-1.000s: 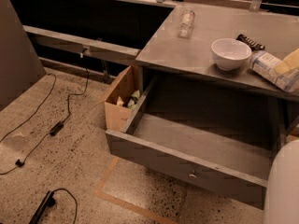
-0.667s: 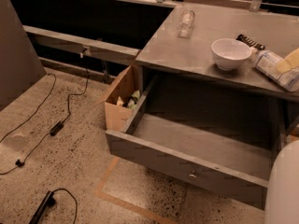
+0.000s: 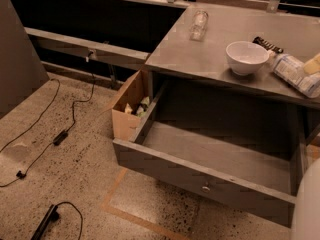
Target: Pick blue plastic bottle from white bowl and place on counter
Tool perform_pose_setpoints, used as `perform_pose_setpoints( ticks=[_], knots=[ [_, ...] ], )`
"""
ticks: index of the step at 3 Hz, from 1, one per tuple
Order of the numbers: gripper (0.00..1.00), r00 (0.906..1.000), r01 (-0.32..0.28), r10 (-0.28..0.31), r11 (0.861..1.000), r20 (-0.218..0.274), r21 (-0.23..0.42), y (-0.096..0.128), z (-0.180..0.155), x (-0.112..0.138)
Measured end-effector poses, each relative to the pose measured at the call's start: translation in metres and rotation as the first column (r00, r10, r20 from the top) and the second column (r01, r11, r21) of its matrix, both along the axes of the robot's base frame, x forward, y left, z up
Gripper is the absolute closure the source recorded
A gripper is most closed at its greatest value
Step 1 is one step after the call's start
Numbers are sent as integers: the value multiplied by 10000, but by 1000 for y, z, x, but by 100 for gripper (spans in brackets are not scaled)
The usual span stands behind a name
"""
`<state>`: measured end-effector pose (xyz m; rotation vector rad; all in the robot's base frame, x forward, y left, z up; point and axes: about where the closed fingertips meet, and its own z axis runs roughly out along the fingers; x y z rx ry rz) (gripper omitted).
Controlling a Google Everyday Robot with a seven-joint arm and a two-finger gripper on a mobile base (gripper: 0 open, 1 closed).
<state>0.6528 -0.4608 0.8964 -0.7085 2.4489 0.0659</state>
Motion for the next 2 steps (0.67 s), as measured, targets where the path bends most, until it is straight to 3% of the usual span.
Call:
perform_pose_setpoints(
  ticks=[1,2],
  knots=[
    [0,9915,191,-211,9997,1281,166,-16,42,-8],
    [0,9902,223,-245,9996,1377,179,-18,44,-7]
  ],
)
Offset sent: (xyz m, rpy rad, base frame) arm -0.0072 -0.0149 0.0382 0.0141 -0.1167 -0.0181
